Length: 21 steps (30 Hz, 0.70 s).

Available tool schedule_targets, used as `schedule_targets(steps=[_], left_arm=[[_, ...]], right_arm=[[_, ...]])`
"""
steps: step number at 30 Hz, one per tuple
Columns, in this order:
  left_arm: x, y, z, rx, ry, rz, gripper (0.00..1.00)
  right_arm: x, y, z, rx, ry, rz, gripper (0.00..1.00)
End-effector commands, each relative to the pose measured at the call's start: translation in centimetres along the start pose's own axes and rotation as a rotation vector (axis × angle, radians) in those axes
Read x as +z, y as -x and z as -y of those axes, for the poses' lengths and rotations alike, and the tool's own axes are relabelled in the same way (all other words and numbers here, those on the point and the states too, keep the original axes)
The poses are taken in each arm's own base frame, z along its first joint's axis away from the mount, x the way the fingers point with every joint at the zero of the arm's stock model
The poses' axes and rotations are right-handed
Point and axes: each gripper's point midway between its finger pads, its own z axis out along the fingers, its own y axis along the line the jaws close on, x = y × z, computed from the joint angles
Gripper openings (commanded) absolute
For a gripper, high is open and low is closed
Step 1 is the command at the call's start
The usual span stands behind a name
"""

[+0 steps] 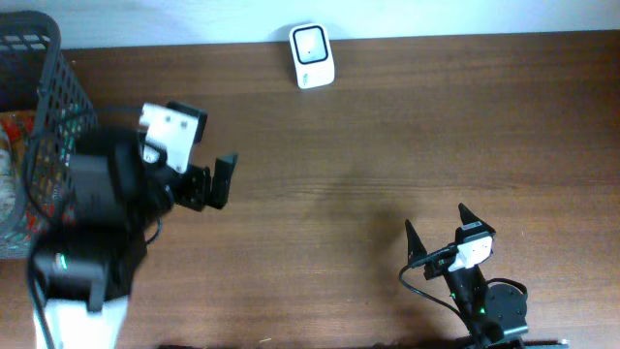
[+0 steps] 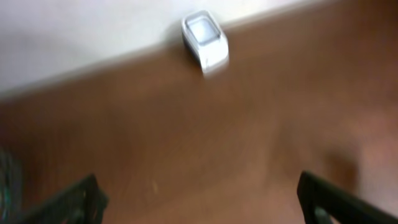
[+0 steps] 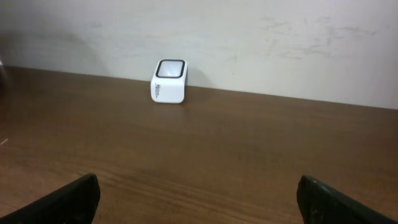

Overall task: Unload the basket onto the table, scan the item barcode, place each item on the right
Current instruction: 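Reach the left gripper into the basket and grasp the spaghetti pack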

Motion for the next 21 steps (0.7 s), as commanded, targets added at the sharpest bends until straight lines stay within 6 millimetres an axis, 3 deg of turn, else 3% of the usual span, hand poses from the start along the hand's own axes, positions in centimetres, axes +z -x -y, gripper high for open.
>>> schedule_targets(steps=[1,2,6,7,8,11,12,14,15,19,21], left_arm=[[1.1,3.6,0.0,-0.027,-0.058,-0.104,0.99],[1.4,3.8,-0.1,-0.032,-0.063,-0.127,0.99],[6.4,3.1,-0.9,-0.053,-0.078,-0.22,0.99],[6.5,3.4,-1.0,-0.051,-0.075,-0.21,0.99],[5.8,4.4,-2.7,-0.122,0.009,-0.18,0.99],[1.5,7.2,-9.6,-0.331,0.238,-0.055,0.99],[-0.6,7.5,-12.8,-0.419,0.334,-0.008,0.99],[-4.8,5.1,-19.8,-0.613,0.568,0.024,0.99],[-6.6,3.2,-22.3,-0.689,0.663,0.014,0.99],[-13.1,-1.7,-28.6,-0.888,0.889,0.045,1.0],[-14.4,-4.2,-31.0,-0.95,0.95,0.03,1.0]], right_arm=[[0.0,-0.2,0.1,0.003,-0.001,-0.001,0.99],[0.0,-0.2,0.1,0.003,-0.001,-0.001,0.99],[0.0,-0.2,0.1,0.003,-0.001,-0.001,0.99],[0.0,-0.2,0.1,0.003,-0.001,-0.001,0.99],[0.0,-0.2,0.1,0.003,-0.001,-0.001,0.99],[0.0,-0.2,0.1,0.003,-0.001,-0.001,0.99],[0.0,-0.2,0.1,0.003,-0.001,-0.001,0.99],[0.0,-0.2,0.1,0.003,-0.001,-0.001,0.99],[0.0,-0.2,0.1,0.003,-0.001,-0.001,0.99],[0.0,-0.2,0.1,0.003,-0.001,-0.001,0.99],[0.0,-0.2,0.1,0.003,-0.001,-0.001,0.99]])
